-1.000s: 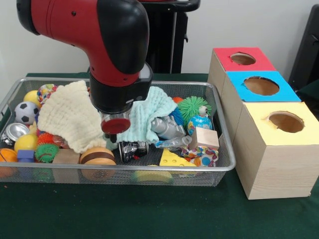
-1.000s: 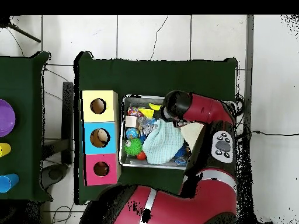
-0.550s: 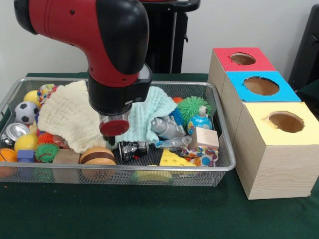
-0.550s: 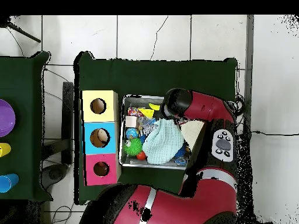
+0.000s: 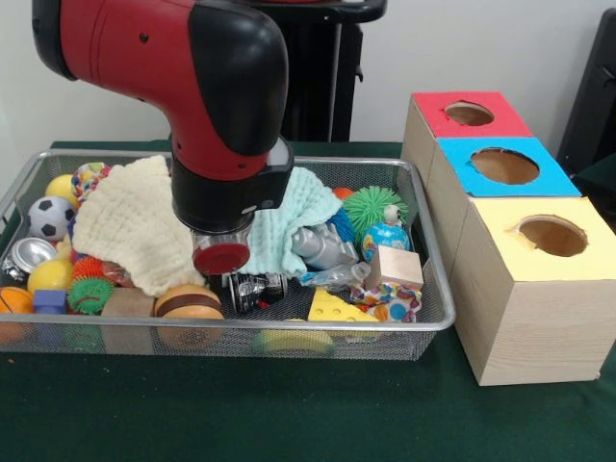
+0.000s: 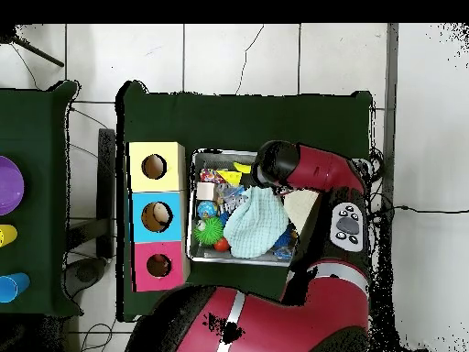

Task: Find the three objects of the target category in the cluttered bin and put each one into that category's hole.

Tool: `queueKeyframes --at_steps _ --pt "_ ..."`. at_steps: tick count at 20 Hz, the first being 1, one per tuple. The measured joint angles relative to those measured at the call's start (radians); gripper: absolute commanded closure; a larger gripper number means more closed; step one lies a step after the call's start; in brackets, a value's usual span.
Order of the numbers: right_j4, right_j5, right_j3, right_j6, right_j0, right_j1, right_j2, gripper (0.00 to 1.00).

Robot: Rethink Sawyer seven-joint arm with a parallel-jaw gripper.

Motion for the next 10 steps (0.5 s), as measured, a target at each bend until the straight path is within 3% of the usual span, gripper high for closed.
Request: queueKeyframes --at_steps 5,6,10 --pt "0.000 -0.014 -0.003 0.000 0.000 0.011 0.001 1.00" --pt "0.000 -0.014 -0.008 0.000 0.000 0.018 0.003 0.00" --pt "0.000 -0.013 -0.009 0.000 0.000 0.023 0.005 0.00"
